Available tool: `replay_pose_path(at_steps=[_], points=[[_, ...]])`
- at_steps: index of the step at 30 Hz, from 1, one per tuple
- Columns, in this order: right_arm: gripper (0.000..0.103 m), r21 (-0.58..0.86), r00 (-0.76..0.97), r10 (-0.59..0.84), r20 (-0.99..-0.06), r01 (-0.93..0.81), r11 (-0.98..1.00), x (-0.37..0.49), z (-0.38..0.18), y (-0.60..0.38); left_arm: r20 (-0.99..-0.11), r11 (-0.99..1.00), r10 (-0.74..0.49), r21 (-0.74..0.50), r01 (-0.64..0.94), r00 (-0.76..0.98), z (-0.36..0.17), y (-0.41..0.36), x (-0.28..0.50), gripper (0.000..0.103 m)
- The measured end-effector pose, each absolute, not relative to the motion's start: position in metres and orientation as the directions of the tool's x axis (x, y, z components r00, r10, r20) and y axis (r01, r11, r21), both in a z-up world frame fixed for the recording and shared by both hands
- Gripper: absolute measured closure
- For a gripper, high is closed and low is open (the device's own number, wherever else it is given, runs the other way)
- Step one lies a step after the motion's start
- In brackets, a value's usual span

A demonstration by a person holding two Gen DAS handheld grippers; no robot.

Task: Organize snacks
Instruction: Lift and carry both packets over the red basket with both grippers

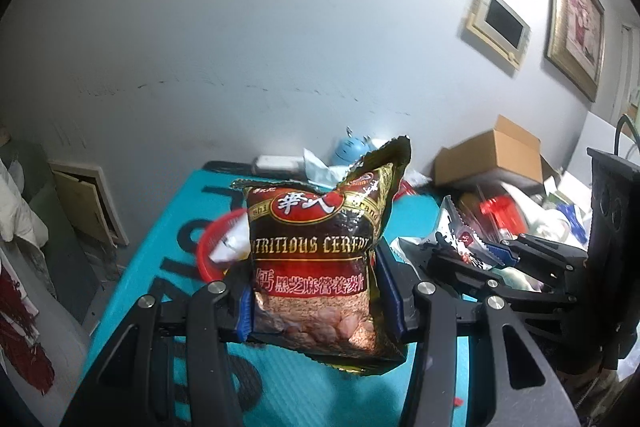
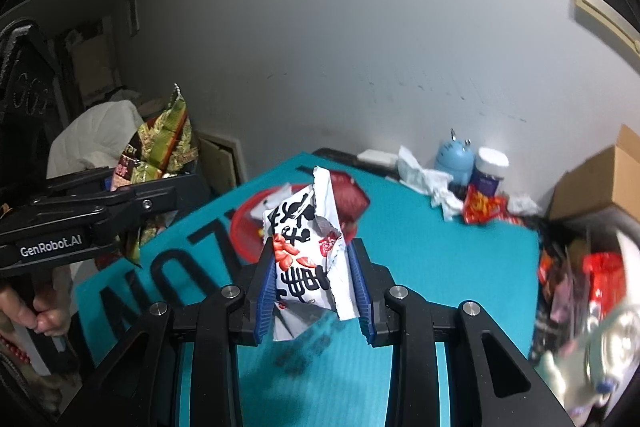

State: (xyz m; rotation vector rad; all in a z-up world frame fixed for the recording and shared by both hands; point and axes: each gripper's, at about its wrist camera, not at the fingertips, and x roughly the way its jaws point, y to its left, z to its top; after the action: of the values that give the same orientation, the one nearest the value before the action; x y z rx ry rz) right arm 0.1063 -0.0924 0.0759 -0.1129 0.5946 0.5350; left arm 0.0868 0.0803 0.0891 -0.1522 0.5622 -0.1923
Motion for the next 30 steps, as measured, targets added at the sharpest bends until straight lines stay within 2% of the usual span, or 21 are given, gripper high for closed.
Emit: replay_pose_path(at_steps=[13,24,30], points=[[0.070,-0.002,0.700,0.449,-0.556,-0.541,0.841,0.191,0.069,-0.047,-0.487,0.977,-0.170,-0.197,0.082,0.857,0.082,0.120,0.159,0.054],[0.070,-0.090,0.701,0.396,-0.594,-0.547,0.832,0.240,0.043,-0.004,-0.560,0.981,-0.117,-0.195,0.007,0.820,0.050,0.152,0.198,0.054],[0.070,-0.134,0.690,0.357,-0.630,-0.549,0.825,0.259,0.027,0.017,-0.568,0.981,-0.089,-0.192,-0.027,0.818,0.049,0.161,0.201,0.054]])
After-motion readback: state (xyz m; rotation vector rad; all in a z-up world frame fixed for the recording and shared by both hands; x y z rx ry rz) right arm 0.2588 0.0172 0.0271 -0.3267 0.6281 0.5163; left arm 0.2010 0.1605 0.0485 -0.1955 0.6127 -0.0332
